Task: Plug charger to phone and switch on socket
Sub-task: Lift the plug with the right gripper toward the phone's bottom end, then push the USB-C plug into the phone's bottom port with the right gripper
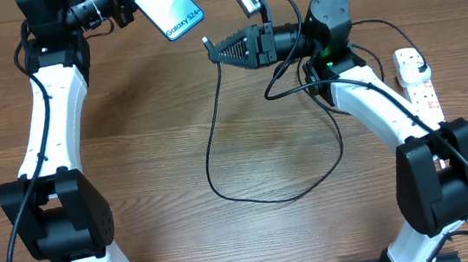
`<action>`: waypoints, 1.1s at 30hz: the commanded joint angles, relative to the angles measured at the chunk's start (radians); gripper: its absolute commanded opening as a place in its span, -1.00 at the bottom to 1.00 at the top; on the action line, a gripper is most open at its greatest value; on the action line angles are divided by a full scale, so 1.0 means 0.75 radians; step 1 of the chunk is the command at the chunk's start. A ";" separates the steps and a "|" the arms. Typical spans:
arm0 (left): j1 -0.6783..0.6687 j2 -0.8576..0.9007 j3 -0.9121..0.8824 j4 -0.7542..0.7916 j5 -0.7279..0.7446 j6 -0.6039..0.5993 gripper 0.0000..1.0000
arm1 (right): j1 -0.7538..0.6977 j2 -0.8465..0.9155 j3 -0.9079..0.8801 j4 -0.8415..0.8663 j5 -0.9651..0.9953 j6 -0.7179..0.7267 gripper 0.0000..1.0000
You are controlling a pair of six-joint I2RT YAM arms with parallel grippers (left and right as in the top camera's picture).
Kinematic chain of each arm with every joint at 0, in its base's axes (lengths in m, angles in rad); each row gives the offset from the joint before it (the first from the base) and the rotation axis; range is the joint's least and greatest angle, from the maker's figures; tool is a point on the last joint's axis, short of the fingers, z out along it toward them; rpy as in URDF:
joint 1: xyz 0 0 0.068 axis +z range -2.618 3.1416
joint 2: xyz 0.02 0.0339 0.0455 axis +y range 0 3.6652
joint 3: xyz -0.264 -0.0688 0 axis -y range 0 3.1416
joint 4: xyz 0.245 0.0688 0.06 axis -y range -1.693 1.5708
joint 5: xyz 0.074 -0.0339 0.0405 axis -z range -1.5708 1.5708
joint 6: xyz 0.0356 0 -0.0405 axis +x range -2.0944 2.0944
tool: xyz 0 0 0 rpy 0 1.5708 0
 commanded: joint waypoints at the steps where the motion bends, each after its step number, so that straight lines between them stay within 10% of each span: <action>1: -0.021 -0.018 0.013 0.012 0.003 0.005 -0.91 | -0.003 -0.042 0.021 0.034 0.011 0.122 -0.92; 33: -0.066 -0.018 0.013 0.016 0.077 0.072 -0.92 | 0.002 -0.042 0.021 0.033 0.040 0.140 -0.92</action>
